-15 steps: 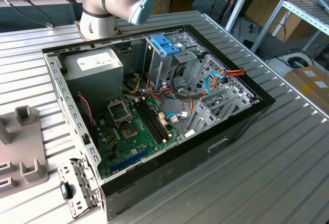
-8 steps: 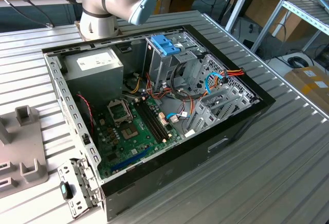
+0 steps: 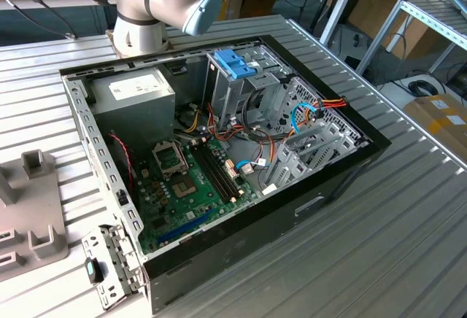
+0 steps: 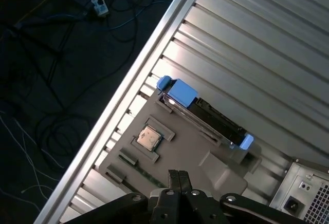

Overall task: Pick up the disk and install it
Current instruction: 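Pick up the disk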

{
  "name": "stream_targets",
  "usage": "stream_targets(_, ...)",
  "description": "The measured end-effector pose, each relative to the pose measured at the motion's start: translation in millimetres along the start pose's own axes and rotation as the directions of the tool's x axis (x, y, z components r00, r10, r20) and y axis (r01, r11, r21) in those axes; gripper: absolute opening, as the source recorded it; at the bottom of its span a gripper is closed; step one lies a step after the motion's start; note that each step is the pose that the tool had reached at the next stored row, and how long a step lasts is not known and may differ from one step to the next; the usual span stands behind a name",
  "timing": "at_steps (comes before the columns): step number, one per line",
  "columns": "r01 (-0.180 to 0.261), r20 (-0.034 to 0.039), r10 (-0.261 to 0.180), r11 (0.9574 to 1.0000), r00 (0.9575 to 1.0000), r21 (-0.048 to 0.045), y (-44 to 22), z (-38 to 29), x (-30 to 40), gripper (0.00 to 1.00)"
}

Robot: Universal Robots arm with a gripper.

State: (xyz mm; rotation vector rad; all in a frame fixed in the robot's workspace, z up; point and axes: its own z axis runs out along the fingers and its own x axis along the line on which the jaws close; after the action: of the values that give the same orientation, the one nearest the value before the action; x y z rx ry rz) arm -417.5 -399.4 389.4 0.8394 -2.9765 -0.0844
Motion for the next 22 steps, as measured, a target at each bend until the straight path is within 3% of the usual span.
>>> stream_targets(22,0.071,-0.0047,-0.071,0.9975,0.9975,0.0021,0.0,0.0,0.0,0.11)
